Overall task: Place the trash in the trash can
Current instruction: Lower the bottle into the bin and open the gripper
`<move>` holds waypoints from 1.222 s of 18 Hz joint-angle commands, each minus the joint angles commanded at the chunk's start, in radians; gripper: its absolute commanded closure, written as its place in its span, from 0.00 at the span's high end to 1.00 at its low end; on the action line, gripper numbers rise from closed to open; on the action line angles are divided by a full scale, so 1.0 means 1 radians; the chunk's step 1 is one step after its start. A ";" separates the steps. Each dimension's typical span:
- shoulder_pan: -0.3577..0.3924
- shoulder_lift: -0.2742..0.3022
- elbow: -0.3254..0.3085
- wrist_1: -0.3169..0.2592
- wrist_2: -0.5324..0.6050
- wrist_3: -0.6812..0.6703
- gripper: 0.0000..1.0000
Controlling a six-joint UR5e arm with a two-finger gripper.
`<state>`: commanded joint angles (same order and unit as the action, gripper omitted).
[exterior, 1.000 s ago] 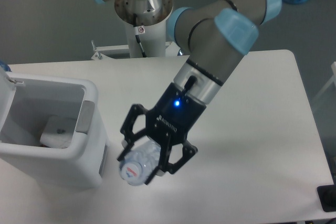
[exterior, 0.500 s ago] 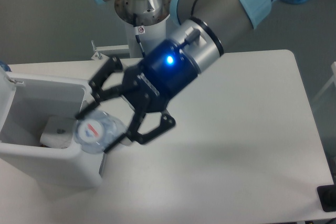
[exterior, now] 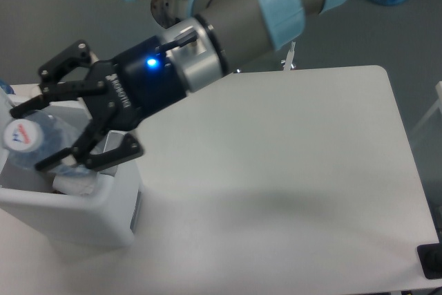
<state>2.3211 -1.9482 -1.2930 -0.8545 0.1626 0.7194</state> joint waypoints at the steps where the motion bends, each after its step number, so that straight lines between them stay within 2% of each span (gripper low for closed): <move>1: -0.006 0.011 -0.018 0.003 0.000 0.002 0.42; 3: -0.008 0.032 -0.051 0.003 0.000 0.023 0.43; 8: -0.023 0.063 -0.146 0.005 0.002 0.152 0.53; 9: -0.023 0.075 -0.164 0.005 0.002 0.166 0.61; 11: -0.023 0.086 -0.190 0.005 0.003 0.190 0.66; 14: -0.023 0.086 -0.192 0.003 0.006 0.204 0.92; 16: -0.020 0.086 -0.193 0.003 0.008 0.203 1.00; 22: 0.021 0.086 -0.177 0.002 0.008 0.198 1.00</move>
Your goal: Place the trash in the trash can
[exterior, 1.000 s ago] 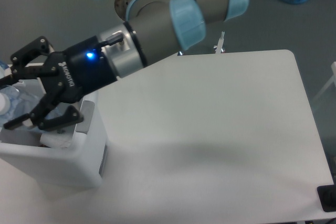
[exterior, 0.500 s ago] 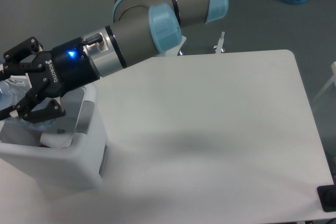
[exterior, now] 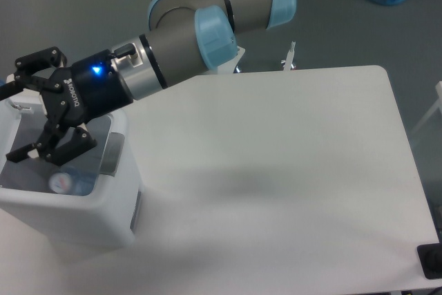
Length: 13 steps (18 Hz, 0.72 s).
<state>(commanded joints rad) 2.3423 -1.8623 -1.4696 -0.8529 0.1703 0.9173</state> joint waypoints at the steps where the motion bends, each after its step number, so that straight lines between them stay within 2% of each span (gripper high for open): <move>1: 0.009 0.000 0.006 0.000 0.002 -0.002 1.00; 9: 0.120 -0.006 0.023 -0.002 0.005 -0.038 1.00; 13: 0.184 -0.006 0.018 -0.002 0.060 -0.035 1.00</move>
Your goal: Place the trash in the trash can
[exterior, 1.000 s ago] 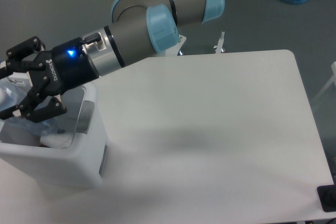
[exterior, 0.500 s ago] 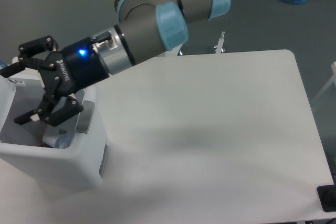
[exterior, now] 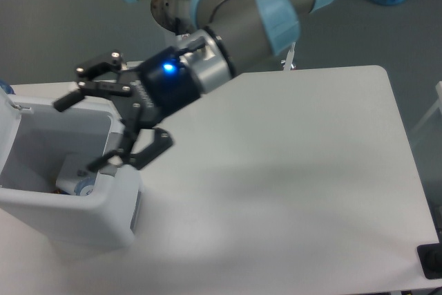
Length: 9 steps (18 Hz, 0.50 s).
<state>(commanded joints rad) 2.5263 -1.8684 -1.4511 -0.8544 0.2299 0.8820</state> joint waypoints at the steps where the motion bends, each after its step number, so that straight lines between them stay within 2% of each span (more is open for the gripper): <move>1: 0.012 0.000 -0.005 0.000 0.015 0.000 1.00; 3: 0.044 0.000 -0.026 0.002 0.072 0.011 1.00; 5: 0.086 0.005 -0.067 0.006 0.121 0.078 1.00; 9: 0.147 0.002 -0.084 0.005 0.218 0.137 1.00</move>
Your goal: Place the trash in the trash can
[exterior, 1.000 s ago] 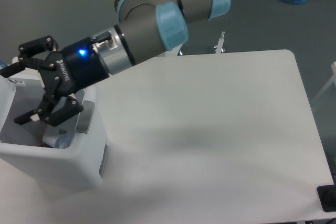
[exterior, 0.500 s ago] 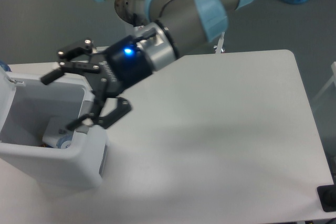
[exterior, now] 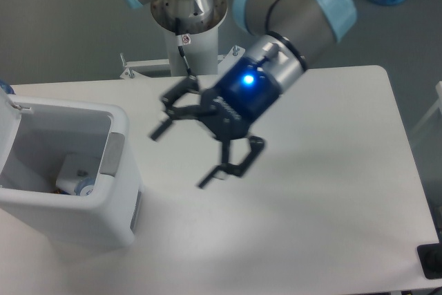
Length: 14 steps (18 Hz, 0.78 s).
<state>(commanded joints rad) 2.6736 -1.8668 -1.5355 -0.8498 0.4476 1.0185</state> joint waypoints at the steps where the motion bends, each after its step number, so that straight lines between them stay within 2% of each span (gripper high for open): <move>1: 0.011 -0.005 -0.002 0.000 0.040 0.002 1.00; 4: 0.043 -0.018 -0.003 0.000 0.172 0.008 1.00; 11: 0.103 -0.051 -0.012 -0.009 0.434 0.155 1.00; 14: 0.108 -0.081 -0.012 -0.011 0.572 0.245 1.00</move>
<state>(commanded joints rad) 2.7811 -1.9481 -1.5478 -0.8606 1.0197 1.2638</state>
